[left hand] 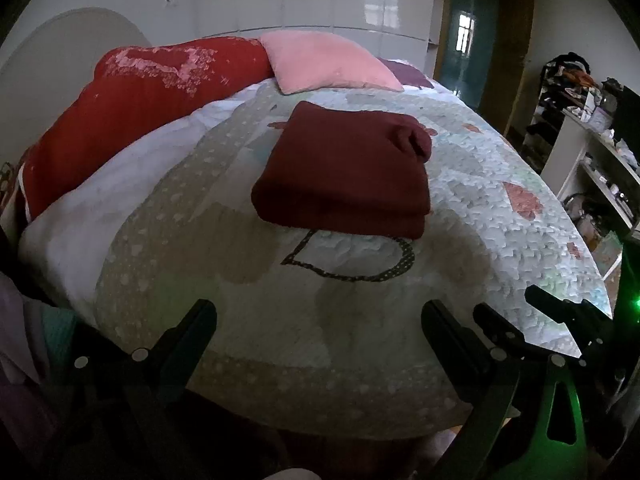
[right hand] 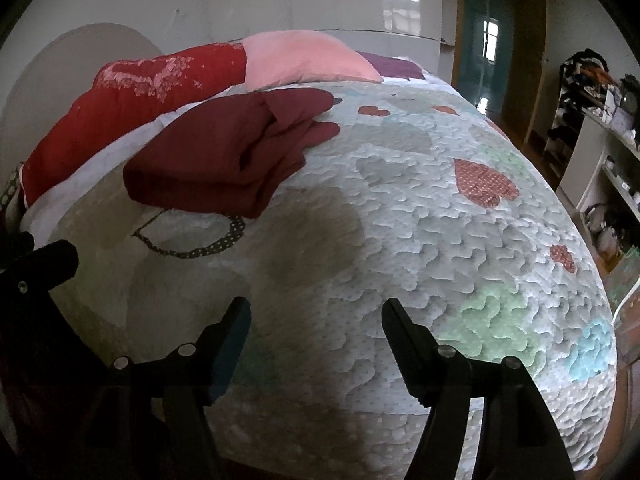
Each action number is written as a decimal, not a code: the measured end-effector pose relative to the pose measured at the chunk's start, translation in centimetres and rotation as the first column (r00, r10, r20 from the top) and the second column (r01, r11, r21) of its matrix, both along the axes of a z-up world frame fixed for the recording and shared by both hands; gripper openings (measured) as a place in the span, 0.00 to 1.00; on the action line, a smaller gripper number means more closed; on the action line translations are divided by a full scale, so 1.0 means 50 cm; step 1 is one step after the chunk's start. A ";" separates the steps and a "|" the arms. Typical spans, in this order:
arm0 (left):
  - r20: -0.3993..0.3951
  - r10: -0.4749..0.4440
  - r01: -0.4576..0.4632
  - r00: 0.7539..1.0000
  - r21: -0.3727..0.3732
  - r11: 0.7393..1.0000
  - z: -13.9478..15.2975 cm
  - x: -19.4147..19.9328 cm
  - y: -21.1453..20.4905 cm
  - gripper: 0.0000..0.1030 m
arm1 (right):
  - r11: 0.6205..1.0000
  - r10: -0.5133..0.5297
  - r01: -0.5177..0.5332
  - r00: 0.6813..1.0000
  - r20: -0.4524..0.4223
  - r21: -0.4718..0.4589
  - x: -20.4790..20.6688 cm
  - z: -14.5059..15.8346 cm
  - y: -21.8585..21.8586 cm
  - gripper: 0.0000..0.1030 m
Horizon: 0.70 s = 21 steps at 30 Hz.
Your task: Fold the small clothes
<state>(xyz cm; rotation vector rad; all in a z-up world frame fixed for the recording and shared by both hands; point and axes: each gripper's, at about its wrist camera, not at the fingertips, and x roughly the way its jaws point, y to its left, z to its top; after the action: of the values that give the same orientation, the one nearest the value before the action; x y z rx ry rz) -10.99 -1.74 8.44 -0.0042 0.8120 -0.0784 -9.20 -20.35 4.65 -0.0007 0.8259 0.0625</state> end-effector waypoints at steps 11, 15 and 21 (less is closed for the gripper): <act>-0.011 0.005 -0.005 1.000 0.002 1.000 -0.007 -0.001 0.000 0.99 | 0.998 0.011 -0.009 0.999 0.031 -0.058 -0.005 0.004 0.017 0.76; -0.015 0.003 -0.003 1.000 -0.003 1.000 -0.008 0.000 -0.001 0.99 | 0.998 0.001 0.001 1.000 0.031 -0.057 -0.004 0.003 0.013 0.76; -0.032 0.001 -0.001 0.999 -0.013 1.000 -0.016 0.004 0.003 0.99 | 0.998 -0.017 0.019 0.999 0.033 -0.054 -0.003 0.004 0.007 0.76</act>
<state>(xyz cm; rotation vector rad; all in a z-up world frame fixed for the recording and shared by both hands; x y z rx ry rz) -10.78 -1.58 7.63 -0.0177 0.8440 -0.0826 -9.36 -20.01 4.87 -0.0458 0.7945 0.0229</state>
